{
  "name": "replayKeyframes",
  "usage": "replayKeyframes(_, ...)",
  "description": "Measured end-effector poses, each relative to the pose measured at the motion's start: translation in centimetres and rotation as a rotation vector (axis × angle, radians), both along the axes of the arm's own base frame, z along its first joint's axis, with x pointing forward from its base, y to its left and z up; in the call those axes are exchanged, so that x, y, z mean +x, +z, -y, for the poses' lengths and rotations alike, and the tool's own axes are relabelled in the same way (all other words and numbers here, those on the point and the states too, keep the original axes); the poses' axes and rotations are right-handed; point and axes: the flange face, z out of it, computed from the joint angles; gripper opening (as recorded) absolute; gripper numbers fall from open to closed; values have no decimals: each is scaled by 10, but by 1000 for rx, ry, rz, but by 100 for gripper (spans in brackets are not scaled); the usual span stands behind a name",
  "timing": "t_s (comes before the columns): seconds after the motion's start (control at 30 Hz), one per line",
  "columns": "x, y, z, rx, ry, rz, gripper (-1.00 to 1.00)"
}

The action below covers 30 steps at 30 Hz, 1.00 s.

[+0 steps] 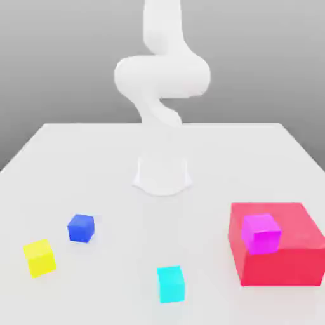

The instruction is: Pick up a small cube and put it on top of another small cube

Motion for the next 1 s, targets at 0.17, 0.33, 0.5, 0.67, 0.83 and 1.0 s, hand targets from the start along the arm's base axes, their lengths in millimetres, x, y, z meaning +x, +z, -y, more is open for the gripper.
replayKeyframes(0.17, 33, -124, 63, -45, -65, -184, 0)
replayKeyframes(0.33, 18, -250, 124, -42, -116, -369, 0)
replayKeyframes(0.5, -45, -377, 169, 17, -155, -564, 0)
replayKeyframes(0.67, -120, -472, 178, 108, -173, -708, 0)
replayKeyframes(0.83, -125, -511, 179, 108, -177, -720, 0)
replayKeyframes(1.0, -127, -533, 178, 112, -176, -720, -100)
